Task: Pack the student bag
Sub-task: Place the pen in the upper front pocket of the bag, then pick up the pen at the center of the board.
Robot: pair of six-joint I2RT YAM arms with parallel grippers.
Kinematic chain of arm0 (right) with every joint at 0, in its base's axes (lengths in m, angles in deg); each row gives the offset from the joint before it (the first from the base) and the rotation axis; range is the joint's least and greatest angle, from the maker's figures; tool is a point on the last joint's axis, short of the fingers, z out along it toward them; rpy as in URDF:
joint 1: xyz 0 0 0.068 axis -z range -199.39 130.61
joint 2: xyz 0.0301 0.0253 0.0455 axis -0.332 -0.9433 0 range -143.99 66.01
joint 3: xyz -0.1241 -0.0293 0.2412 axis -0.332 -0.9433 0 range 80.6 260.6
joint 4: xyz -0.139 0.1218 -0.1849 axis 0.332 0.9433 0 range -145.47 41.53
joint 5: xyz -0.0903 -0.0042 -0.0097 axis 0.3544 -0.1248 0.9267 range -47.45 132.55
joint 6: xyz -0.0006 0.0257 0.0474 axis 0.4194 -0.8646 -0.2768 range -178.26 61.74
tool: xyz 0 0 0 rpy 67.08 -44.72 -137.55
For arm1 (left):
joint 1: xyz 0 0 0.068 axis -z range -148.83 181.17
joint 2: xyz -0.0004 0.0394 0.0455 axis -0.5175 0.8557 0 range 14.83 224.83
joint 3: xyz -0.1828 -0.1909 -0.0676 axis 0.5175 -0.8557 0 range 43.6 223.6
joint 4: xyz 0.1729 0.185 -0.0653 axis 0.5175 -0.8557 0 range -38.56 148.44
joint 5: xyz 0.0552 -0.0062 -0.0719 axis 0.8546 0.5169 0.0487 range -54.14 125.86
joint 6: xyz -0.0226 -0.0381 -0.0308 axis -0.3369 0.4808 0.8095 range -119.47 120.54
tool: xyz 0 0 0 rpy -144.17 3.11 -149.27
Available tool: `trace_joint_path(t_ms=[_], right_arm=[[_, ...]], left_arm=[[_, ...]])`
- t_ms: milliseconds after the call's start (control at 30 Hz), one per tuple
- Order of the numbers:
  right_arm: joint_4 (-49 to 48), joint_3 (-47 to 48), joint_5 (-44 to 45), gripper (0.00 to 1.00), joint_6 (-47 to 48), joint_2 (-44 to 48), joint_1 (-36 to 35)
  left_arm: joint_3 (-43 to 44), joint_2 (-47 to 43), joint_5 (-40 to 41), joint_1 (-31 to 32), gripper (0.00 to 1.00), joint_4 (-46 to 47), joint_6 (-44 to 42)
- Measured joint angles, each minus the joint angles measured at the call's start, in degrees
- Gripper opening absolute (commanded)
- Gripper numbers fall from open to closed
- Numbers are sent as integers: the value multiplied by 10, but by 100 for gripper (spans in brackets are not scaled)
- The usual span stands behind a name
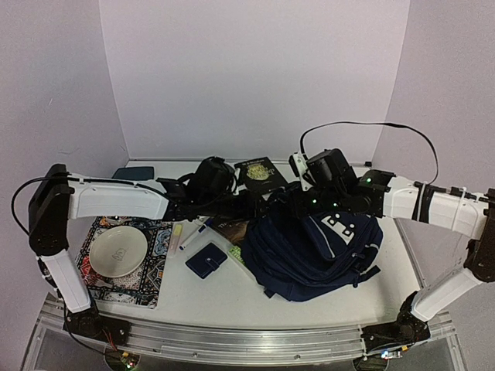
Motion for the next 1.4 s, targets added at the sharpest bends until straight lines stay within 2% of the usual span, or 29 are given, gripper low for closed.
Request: trace_joint_path(t_ms=[200, 433, 633, 1000, 1167, 1300, 1400], right_arm=[[-10, -17, 3, 0, 6, 10, 0], [-16, -34, 3, 0, 12, 26, 0], [-16, -37, 1, 0, 17, 28, 0], [-16, -37, -1, 0, 21, 28, 0], [-16, -37, -1, 0, 23, 28, 0], [-16, -37, -1, 0, 25, 28, 0], [-16, -37, -1, 0, 25, 28, 0]], left_arm=[[-30, -31, 41, -32, 70, -93, -73], [-30, -29, 86, -103, 71, -243, -168], [-19, 12, 97, -152, 66, -315, -237], [50, 106, 67, -189, 38, -345, -308], [60, 131, 53, -189, 32, -347, -318], [60, 137, 46, -189, 13, -352, -317], [59, 137, 32, -188, 5, -354, -322]])
